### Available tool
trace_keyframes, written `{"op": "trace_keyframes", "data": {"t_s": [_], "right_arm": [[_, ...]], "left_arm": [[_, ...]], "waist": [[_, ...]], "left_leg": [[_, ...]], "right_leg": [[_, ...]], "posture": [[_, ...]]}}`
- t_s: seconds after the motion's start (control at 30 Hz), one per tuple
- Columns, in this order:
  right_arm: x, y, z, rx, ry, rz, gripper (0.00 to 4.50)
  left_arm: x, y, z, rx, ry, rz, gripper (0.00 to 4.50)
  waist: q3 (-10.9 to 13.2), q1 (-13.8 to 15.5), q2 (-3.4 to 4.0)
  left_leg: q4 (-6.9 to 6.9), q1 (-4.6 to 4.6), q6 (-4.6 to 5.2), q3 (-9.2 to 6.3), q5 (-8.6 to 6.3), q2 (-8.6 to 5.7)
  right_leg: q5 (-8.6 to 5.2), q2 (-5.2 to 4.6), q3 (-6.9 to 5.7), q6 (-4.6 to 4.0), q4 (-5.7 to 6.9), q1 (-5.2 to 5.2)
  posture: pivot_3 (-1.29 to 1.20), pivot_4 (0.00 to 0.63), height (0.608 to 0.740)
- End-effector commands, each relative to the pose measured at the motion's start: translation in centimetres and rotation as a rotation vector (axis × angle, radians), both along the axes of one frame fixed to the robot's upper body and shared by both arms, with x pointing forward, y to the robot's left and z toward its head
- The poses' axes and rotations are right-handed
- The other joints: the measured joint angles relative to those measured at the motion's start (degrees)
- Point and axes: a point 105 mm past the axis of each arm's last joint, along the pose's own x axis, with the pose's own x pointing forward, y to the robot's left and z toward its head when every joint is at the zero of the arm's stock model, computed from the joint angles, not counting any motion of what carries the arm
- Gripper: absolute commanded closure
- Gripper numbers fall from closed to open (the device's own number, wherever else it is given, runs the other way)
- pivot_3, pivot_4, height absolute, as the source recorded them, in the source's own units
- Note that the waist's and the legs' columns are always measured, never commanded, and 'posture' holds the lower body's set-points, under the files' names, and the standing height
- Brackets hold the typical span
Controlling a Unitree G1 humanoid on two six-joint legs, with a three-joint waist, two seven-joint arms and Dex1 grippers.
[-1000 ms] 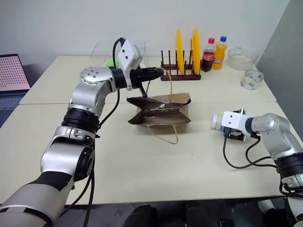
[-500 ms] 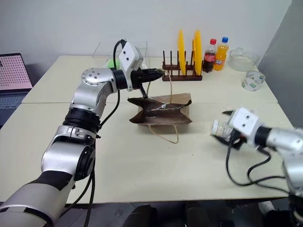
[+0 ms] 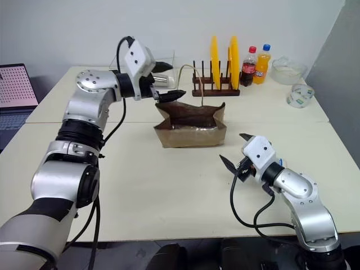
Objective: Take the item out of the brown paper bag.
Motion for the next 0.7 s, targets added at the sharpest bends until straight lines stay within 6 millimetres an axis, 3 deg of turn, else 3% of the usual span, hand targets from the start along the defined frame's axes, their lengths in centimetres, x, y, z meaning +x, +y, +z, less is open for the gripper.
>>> {"op": "trace_keyframes", "data": {"t_s": [0.03, 0.27, 0.33, 0.5, 0.6, 0.7], "right_arm": [[0.4, 0.2, 0.7, -0.011, -0.066, 0.014, 0.00], [0.4, -0.4, 0.8, 0.056, -0.096, -0.019, 0.00], [0.1, -1.0, 0.6, 0.141, -0.111, -0.074, 0.00], [0.4, -1.9, -0.4, 0.278, -0.127, -0.198, 0.00], [0.6, -1.9, -0.9, 0.312, -0.129, -0.222, 0.00], [0.6, -1.9, -1.3, 0.328, -0.126, -0.233, 0.00]], "left_arm": [[-1.9, 1.4, 2.9, -0.078, -0.085, -0.029, 0.02], [-4.7, 5.2, 1.7, -0.297, -0.033, 0.122, 0.02], [-6.0, 6.2, -2.8, -0.376, 0.037, 0.285, 0.02], [-9.7, 5.8, -10.3, -0.391, 0.095, 0.497, 0.02], [-10.8, 5.5, -12.7, -0.394, 0.093, 0.564, 0.02], [-11.4, 5.1, -13.5, -0.393, 0.065, 0.577, 0.02]], "waist": [[0.00, -0.16, 0.00], [-0.01, -0.49, 0.02], [-0.08, -0.46, 0.11], [-0.17, -0.12, 0.12], [-0.18, 0.63, 0.11], [-0.18, 1.15, 0.11]], "left_leg": [[-0.01, -0.01, 0.00, -0.02, 0.00, 0.01], [-0.02, 0.04, -0.01, -0.05, 0.01, 0.05], [-0.05, 0.04, -0.02, -0.06, 0.01, 0.06], [-0.06, 0.21, -0.05, -0.05, -0.01, 0.04], [-0.04, 0.22, -0.04, -0.07, -0.01, 0.04], [-0.09, 0.67, -0.03, -0.07, -0.01, 0.04]], "right_leg": [[0.00, 0.00, -0.02, 0.00, -0.02, 0.00], [0.09, -0.03, 0.04, -0.16, 0.03, 0.01], [0.10, -0.03, 0.05, -0.16, -0.02, 0.01], [0.10, -0.08, 0.16, -0.16, -0.01, 0.15], [0.12, -0.07, 0.13, -0.19, -0.02, 0.16], [0.07, -0.06, 0.09, -0.13, -0.05, 0.54]], "posture": [[0.00, 0.150, 0.740], [0.00, 0.150, 0.740], [0.00, 0.150, 0.740], [0.00, 0.150, 0.740], [0.00, 0.150, 0.740], [0.00, 0.150, 0.740]]}}
